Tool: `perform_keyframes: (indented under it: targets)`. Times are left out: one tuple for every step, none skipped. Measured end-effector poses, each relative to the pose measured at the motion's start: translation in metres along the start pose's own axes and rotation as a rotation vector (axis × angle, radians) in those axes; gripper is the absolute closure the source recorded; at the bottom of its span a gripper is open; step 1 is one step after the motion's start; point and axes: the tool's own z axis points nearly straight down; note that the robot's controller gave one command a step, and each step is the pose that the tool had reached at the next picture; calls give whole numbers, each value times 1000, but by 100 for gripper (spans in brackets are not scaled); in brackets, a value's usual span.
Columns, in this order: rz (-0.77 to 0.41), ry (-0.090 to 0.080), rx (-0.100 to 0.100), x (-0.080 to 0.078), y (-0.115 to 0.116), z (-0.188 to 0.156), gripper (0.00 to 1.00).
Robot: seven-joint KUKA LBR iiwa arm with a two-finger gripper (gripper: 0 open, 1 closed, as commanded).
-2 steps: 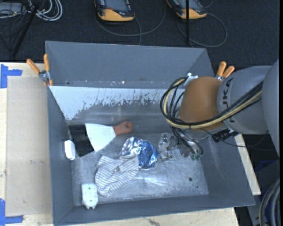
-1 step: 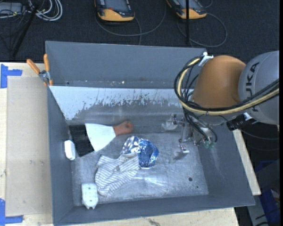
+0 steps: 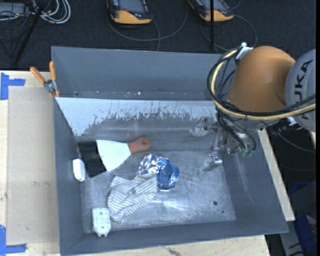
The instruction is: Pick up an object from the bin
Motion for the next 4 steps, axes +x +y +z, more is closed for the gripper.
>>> perform_keyframes:
  targets:
    - [3, -1, 0, 0, 2, 12, 0]
    - [17, 4, -1, -18, 23, 68, 0]
    - [-218, 1, 6, -21, 52, 140, 100]
    - [-218, 1, 6, -21, 52, 140, 100]
